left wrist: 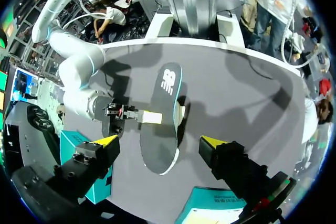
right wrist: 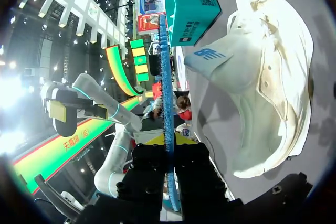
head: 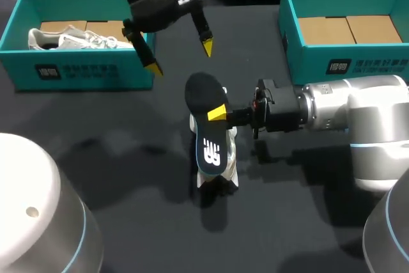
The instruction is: Take the shoe out of the shoebox, open the shoe tongue, remove and reinsert the insole, then place the shoe into the shoebox
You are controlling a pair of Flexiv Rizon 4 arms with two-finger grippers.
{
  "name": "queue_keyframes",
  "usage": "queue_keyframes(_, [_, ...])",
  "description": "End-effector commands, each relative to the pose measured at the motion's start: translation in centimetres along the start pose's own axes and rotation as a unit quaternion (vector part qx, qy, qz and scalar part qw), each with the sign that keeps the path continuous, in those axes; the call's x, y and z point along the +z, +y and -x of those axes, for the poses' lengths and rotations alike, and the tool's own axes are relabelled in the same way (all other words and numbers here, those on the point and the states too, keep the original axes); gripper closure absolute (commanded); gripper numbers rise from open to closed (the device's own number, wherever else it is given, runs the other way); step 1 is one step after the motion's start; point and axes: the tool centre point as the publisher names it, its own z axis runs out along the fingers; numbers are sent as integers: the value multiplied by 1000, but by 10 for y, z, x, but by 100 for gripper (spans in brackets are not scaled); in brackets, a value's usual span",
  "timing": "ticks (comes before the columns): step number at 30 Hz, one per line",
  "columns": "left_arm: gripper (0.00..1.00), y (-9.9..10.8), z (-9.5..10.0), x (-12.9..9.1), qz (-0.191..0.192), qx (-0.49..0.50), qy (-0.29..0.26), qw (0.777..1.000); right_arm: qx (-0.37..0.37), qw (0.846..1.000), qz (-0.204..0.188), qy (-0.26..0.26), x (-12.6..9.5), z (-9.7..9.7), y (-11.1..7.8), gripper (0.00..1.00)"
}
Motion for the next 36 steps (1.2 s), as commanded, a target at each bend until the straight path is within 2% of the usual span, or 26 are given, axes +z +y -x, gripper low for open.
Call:
queue_keyframes(1, [0, 9, -23, 2, -24, -9, -194, 981, 0, 1000, 1, -1, 1, 0, -1, 100])
queue_keyframes(5, [0, 12, -31, 2, -55, -13, -253, 966, 0, 1000, 1, -1, 1, 0, -1, 100])
queue_keyframes(20, [0, 12, -31, 2, -55, -13, -253, 966, 0, 1000, 1, -1, 1, 0, -1, 100])
queue_keyframes(32, [0, 28, -55, 17, -81, 0, -379, 922, 0, 1000, 1, -1, 1, 0, -1, 100])
queue_keyframes(36, [0, 32, -64, 28, -115, -12, -417, 902, 0, 1000, 1, -1, 1, 0, -1, 100])
